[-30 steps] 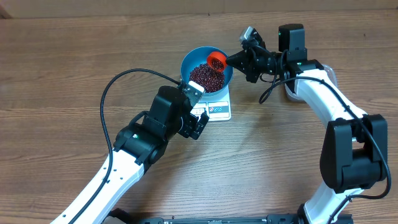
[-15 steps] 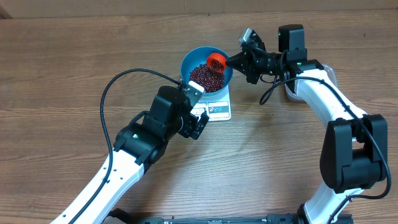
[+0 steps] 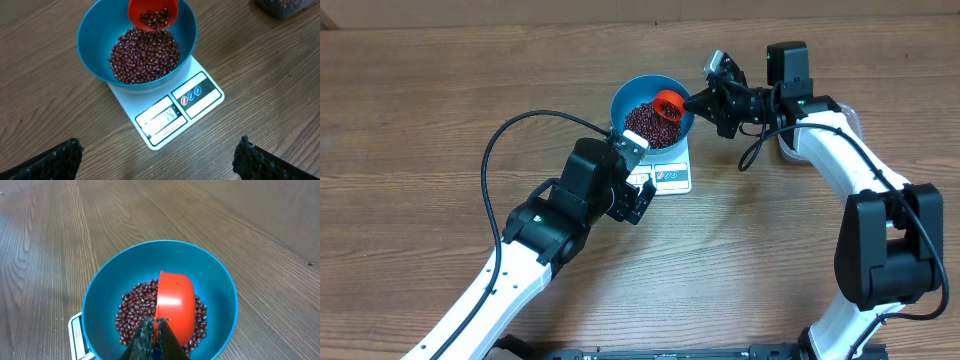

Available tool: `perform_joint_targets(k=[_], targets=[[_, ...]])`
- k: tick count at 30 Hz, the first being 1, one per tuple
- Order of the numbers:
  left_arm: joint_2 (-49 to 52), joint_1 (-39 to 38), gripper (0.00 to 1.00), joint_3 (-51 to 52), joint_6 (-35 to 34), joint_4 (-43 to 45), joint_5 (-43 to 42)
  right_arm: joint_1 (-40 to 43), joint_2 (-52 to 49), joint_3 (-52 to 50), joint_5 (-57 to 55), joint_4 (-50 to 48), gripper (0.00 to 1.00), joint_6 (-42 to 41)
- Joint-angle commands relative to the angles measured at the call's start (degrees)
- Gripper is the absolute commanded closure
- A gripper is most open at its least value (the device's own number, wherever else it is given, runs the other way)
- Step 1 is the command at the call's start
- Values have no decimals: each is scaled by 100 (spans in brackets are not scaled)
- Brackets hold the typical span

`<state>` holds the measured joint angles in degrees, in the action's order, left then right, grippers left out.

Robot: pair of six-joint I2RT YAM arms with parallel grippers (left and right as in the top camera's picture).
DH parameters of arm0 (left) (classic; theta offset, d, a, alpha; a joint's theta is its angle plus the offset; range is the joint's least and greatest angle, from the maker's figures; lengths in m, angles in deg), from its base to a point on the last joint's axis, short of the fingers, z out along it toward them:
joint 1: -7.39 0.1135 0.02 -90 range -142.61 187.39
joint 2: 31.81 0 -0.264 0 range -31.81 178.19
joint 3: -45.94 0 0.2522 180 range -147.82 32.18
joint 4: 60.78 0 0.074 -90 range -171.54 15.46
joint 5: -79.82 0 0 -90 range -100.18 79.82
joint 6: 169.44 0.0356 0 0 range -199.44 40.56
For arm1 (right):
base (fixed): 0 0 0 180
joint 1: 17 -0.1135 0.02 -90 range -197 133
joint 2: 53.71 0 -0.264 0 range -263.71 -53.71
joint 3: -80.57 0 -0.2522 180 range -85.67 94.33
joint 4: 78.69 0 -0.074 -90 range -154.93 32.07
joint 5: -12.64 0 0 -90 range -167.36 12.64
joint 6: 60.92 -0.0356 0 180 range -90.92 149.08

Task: Scoop item into bowl and weigh 150g on scale
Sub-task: 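Tilt the scoop with the right gripper to pour beans into the bowl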

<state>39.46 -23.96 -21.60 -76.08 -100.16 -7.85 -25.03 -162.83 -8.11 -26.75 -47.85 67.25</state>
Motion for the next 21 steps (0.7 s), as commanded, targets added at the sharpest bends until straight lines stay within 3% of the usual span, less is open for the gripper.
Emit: perform_joint_targets(k=[1,21], targets=[[-2,22,0,-170,74,15,-44,-33,186,2,70,-4,96,136],[-2,22,0,-170,74,17,-44,-33,186,2,175,-39,96,739]])
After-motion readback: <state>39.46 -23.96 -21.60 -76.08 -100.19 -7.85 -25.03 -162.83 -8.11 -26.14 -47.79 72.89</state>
